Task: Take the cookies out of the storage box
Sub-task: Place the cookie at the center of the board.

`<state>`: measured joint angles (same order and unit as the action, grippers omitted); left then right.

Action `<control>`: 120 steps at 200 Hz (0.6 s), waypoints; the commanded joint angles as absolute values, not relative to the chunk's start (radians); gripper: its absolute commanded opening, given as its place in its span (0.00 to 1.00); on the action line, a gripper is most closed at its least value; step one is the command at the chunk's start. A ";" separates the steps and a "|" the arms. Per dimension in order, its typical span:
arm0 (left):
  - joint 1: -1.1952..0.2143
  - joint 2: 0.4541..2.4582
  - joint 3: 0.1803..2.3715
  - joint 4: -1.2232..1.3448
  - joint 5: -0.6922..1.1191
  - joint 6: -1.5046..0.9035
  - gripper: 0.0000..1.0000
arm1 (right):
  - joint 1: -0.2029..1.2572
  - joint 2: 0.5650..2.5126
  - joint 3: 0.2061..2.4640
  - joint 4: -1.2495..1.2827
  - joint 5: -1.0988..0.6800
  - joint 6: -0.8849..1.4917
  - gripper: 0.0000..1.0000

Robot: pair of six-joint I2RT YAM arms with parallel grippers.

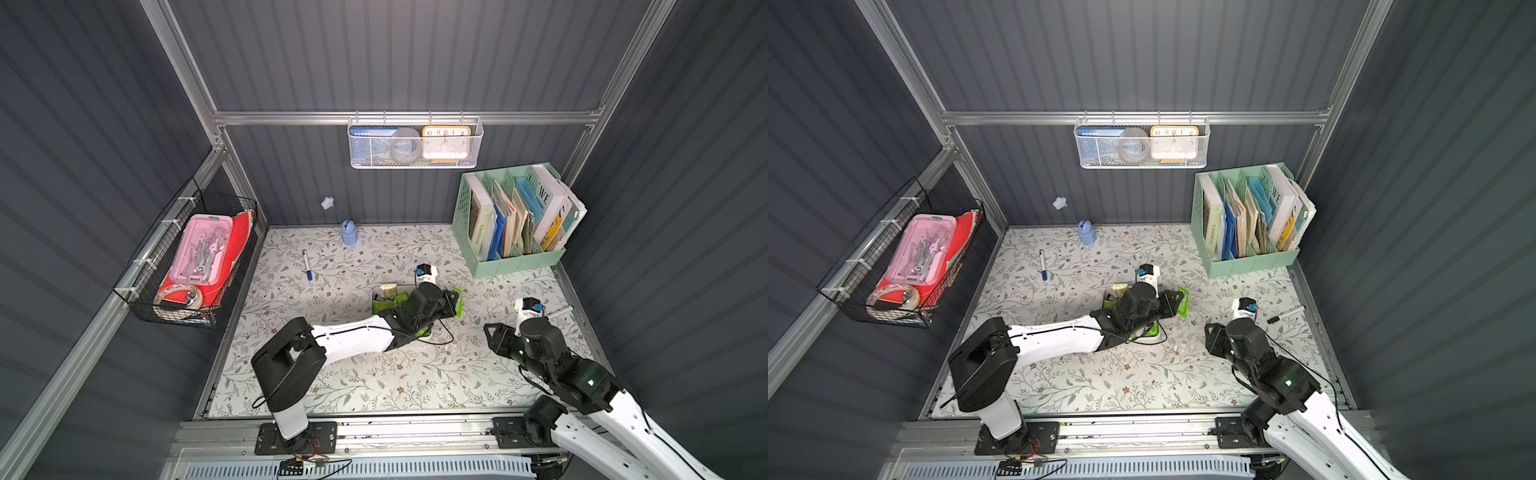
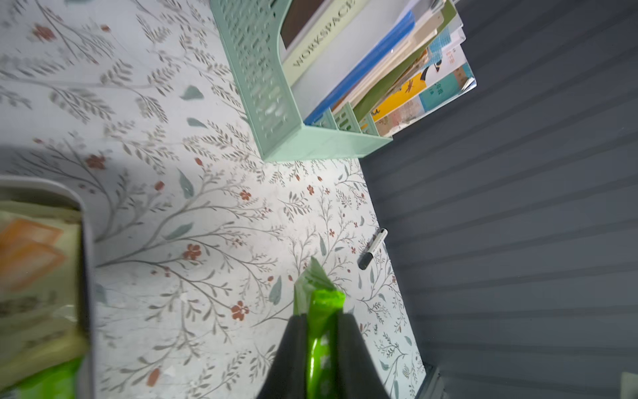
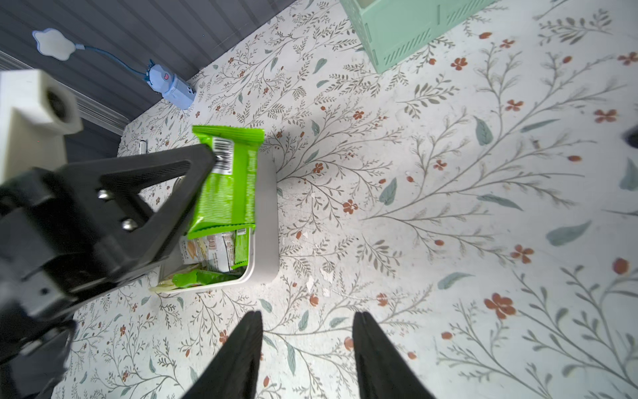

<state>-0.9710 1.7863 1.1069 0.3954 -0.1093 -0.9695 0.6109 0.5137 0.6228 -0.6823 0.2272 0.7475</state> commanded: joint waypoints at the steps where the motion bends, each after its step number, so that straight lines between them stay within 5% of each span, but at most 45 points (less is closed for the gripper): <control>1: -1.012 1.884 1.144 0.547 -0.137 -1.092 0.05 | 0.609 0.465 0.655 -0.858 0.257 0.755 0.48; 120: -1.160 2.226 1.344 0.423 -0.348 -1.364 0.08 | 0.608 0.425 0.671 -0.828 0.267 0.762 0.47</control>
